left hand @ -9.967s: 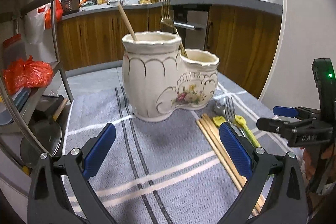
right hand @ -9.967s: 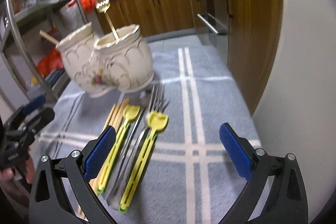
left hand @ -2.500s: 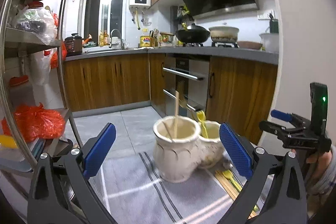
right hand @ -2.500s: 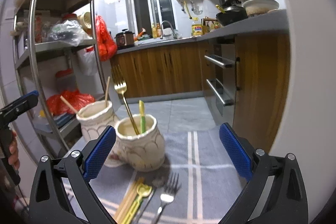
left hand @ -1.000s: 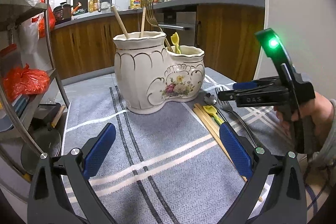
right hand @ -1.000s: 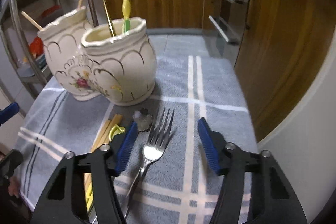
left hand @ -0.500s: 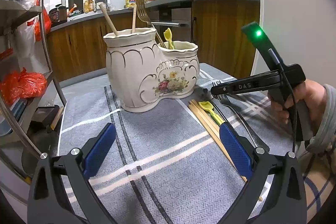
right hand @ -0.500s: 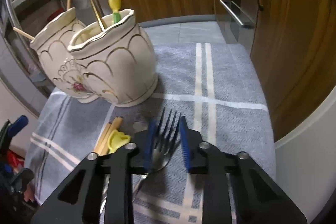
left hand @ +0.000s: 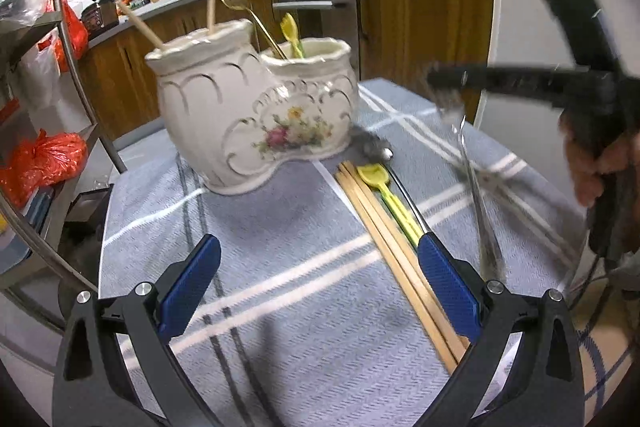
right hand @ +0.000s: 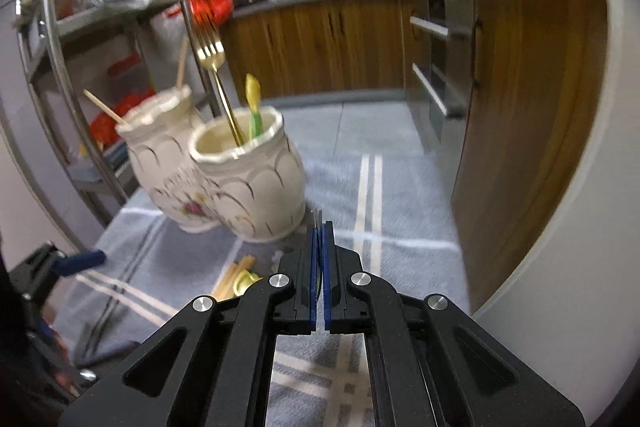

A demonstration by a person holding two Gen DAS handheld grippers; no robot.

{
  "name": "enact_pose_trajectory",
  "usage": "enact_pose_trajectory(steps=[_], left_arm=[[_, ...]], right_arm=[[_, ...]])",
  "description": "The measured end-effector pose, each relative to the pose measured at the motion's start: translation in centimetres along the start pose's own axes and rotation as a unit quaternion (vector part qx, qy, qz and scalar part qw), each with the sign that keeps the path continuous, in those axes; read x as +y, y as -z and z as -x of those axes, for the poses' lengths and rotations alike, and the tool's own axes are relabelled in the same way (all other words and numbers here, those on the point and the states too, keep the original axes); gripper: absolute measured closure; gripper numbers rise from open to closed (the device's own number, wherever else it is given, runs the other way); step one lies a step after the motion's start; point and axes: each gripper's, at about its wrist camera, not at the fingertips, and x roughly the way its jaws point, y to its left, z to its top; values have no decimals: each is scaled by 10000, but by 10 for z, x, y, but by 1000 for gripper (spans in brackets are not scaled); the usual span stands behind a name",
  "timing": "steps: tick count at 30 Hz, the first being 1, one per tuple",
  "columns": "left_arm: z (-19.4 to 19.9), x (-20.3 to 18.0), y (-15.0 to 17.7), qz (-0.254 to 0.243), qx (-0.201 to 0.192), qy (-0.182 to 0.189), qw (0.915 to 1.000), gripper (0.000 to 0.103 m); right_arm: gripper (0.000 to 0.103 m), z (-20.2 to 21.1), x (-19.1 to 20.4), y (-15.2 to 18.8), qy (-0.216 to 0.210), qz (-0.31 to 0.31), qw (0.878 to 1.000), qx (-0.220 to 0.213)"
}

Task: Organize utensils
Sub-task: 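Close the right tool on the steel fork and lift it, then grasp a wooden chopstick with the left tool while the right tool holds the fork up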

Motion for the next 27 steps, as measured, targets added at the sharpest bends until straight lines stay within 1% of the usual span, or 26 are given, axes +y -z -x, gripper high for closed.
enact_pose_trajectory(steps=[2,3,4,7,11,13,17,21,23,24,25,26,27], left_arm=[[-4,-4,0,68,161,-30,9998,15],[-7,-4,1,121,232,-3,9997,25],[-9,-5,2,186,310,26,9993,30],[-13,-9,5,261,440,85,9987,38],[-19,-20,9,143,589,-31,9982,41],[-19,-23,9,117,586,-92,9982,42],[-21,-23,8,56,651,-319,9974,45],[-30,-23,-1,5,721,-383,9967,45],[-34,-22,-6,6,782,-362,9963,47],[-36,-21,-7,29,812,-297,9962,54],[-38,-19,-9,70,849,-184,9962,68],[-39,-18,-11,120,894,-46,9959,79],[-40,-16,-12,156,929,44,9955,93]], right_arm=[[100,11,2,-1,21,68,9997,-227],[100,16,2,-2,28,86,9995,-306],[100,22,3,-2,12,95,9991,-404],[100,35,2,-5,9,144,9977,-666],[100,52,3,-7,62,233,9948,-993],[100,59,4,-6,85,251,9930,-1151],[100,75,7,-7,133,321,9884,-1478],[100,81,10,-7,98,349,9869,-1573],[100,80,11,-7,76,356,9872,-1555],[100,80,11,-6,74,358,9872,-1554],[100,80,11,-6,64,364,9872,-1549],[100,80,12,-6,61,372,9873,-1542],[100,81,12,-6,57,376,9874,-1539]])
